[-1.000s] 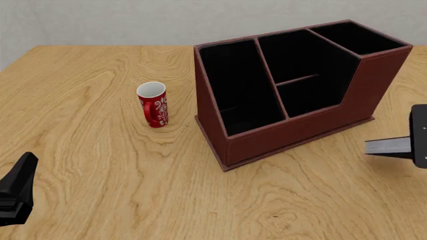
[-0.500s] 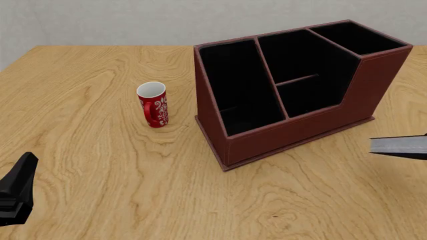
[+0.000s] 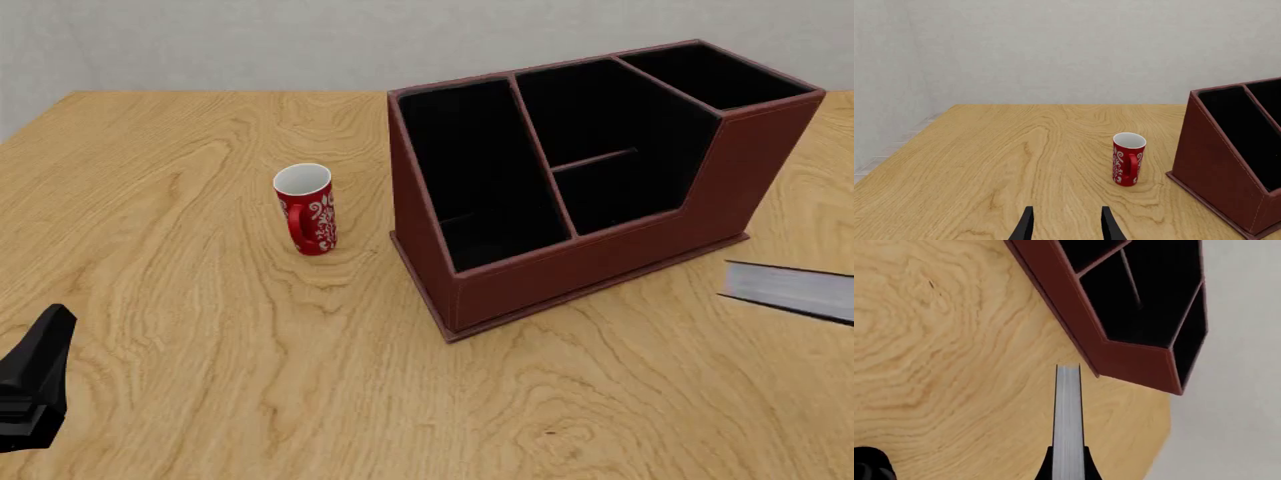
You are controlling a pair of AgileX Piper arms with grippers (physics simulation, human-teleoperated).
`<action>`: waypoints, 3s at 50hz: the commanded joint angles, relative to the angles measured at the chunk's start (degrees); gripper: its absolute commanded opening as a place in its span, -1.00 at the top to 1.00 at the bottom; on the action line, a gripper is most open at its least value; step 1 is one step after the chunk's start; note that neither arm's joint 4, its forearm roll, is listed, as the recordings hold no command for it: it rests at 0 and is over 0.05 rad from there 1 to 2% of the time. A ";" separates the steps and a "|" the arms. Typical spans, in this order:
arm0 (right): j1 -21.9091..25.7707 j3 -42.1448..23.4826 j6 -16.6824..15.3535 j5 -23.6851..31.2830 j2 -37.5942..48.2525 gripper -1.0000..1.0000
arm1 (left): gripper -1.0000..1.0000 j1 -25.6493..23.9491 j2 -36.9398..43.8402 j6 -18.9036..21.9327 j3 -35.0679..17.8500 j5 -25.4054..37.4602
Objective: Pick up the book and place it in the left compartment of the caddy.
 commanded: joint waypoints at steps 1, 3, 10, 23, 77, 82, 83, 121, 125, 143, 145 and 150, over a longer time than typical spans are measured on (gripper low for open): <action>7.31 -4.71 9.77 6.55 -7.17 1.00 | -1.00 0.00 0.00 0.00 0.00 0.00; 7.83 -5.48 10.64 6.77 -7.37 1.00 | -1.00 0.00 0.00 0.00 0.00 0.00; 11.76 -9.15 17.43 6.93 -7.42 1.00 | -1.00 0.00 0.00 0.00 0.00 0.00; 20.70 -18.89 31.53 6.93 -3.83 1.00 | -1.00 0.00 0.00 0.00 0.00 0.00; 32.73 -40.30 64.88 6.94 20.39 1.00 | -1.00 0.00 0.00 0.00 0.00 0.00; 35.33 -42.98 68.66 6.94 23.29 1.00 | -1.00 0.00 0.00 0.00 0.00 0.00; 35.28 -43.16 69.00 6.94 23.71 1.00 | -1.00 0.00 0.00 0.00 0.00 0.00; 34.52 -48.50 69.56 6.92 39.43 1.00 | -1.00 0.00 0.00 0.00 0.00 0.00; 34.35 -49.03 69.51 6.94 40.59 1.00 | -1.00 0.00 0.00 0.00 0.00 0.00; 33.65 -46.54 69.72 4.11 43.19 1.00 | -1.00 0.00 0.00 0.00 0.00 0.00; 33.83 -46.10 69.94 3.56 43.43 1.00 | -1.00 0.00 0.00 0.00 0.00 0.00; 33.58 -44.35 69.83 1.81 43.78 1.00 | -1.00 0.00 0.00 0.00 0.00 0.00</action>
